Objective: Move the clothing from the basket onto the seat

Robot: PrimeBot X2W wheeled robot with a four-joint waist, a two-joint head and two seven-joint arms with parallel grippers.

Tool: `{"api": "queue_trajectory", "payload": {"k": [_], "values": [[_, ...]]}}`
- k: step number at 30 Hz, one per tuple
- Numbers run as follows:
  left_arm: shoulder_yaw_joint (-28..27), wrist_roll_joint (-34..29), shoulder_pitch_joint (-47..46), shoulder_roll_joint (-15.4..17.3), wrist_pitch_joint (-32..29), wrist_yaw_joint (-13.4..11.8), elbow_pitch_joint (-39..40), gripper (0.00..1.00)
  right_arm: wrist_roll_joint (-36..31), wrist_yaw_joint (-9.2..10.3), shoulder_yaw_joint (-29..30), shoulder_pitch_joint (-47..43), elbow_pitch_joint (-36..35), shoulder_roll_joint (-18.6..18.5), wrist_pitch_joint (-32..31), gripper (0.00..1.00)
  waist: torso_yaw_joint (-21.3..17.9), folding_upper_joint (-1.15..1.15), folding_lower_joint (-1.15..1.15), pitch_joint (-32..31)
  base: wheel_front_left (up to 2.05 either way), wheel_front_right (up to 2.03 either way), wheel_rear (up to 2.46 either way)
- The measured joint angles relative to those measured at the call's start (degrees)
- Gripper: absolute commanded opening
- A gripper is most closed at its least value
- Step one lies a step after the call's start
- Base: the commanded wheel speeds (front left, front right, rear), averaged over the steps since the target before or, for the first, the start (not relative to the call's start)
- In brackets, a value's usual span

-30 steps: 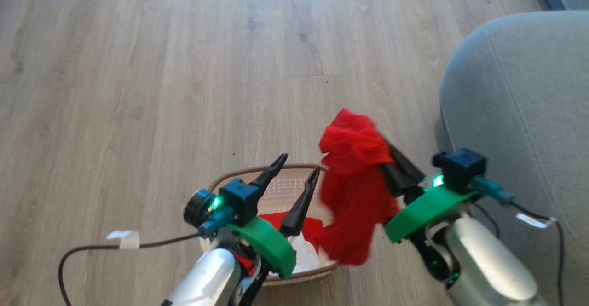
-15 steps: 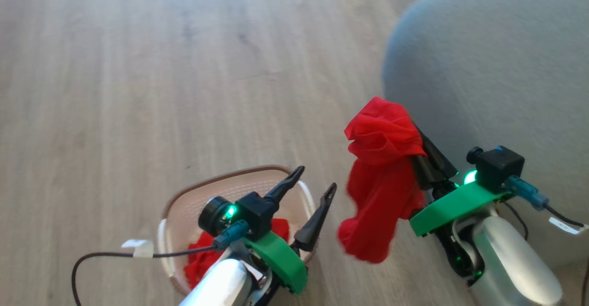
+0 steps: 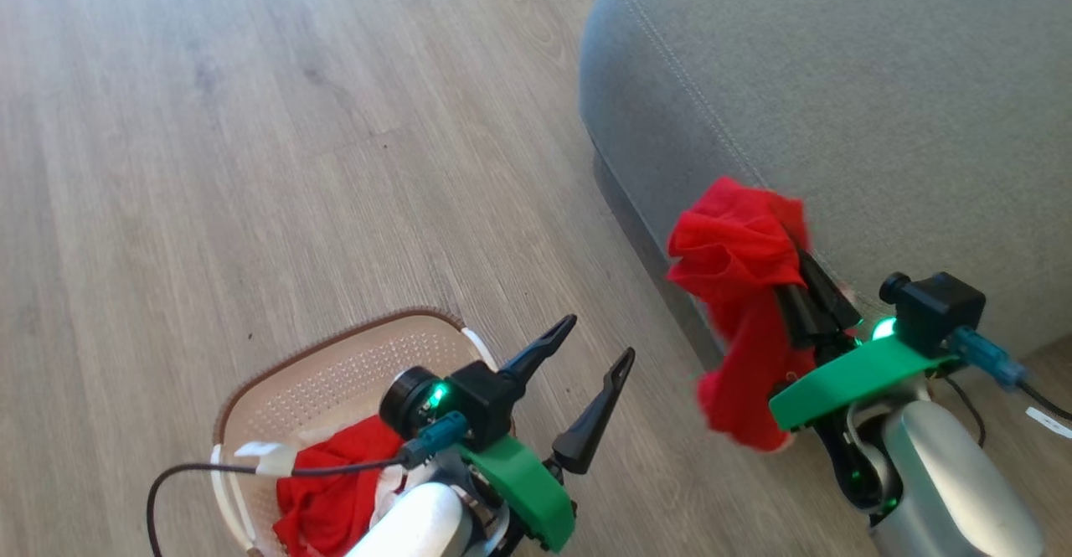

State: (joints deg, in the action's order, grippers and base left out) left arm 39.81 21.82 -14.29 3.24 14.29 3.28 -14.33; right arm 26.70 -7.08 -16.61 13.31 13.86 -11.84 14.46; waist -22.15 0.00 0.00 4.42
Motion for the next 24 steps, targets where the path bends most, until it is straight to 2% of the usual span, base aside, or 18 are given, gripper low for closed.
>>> {"api": "queue_trajectory", "payload": {"k": [7, 11, 16, 18, 21, 24], "values": [[0.65, -0.3, -0.73, 0.0, 0.0, 0.02, -0.46, 1.0, 0.01, 0.0, 2.42, 0.42, -0.69, 0.15, 0.0, 0.0, 0.07, 0.0, 0.0, 3.05, 0.0, 0.0, 0.0], [0.57, -2.26, -4.92, 0.0, -0.01, 0.29, -1.64, 1.0, 0.58, 0.0, 8.29, 4.11, -1.05, 1.0, 0.0, 0.0, 0.97, 0.0, 0.0, 6.98, 0.0, 0.0, 0.0], [-0.56, -5.87, -15.16, 0.04, 0.04, 1.44, -2.64, 1.0, 1.63, 0.0, 13.32, 15.35, -1.92, 0.96, 0.0, 0.0, 2.58, 0.0, 0.01, 14.53, 0.0, 0.0, 0.0], [-1.01, -7.16, -19.31, 0.29, 0.16, 1.67, -2.85, 1.0, 4.15, 0.0, 15.0, 20.84, -1.59, 0.89, 0.0, 0.0, 3.18, 0.0, 0.02, 18.04, 0.0, 0.0, 0.0], [-1.04, -8.53, -24.3, 0.85, 0.16, 2.23, -3.12, 1.0, 6.17, 0.0, 18.09, 29.57, 0.51, -1.52, 0.0, 0.0, 4.15, 0.0, 0.03, 23.44, 0.0, 0.0, 0.0], [-1.18, -9.5, -27.83, 1.24, 0.16, 2.59, -3.1, 1.0, 8.67, 0.0, 19.72, 38.86, 5.58, -5.69, 0.01, 0.0, 5.15, 0.0, 0.04, 28.64, 0.0, 0.0, 0.0]]}}
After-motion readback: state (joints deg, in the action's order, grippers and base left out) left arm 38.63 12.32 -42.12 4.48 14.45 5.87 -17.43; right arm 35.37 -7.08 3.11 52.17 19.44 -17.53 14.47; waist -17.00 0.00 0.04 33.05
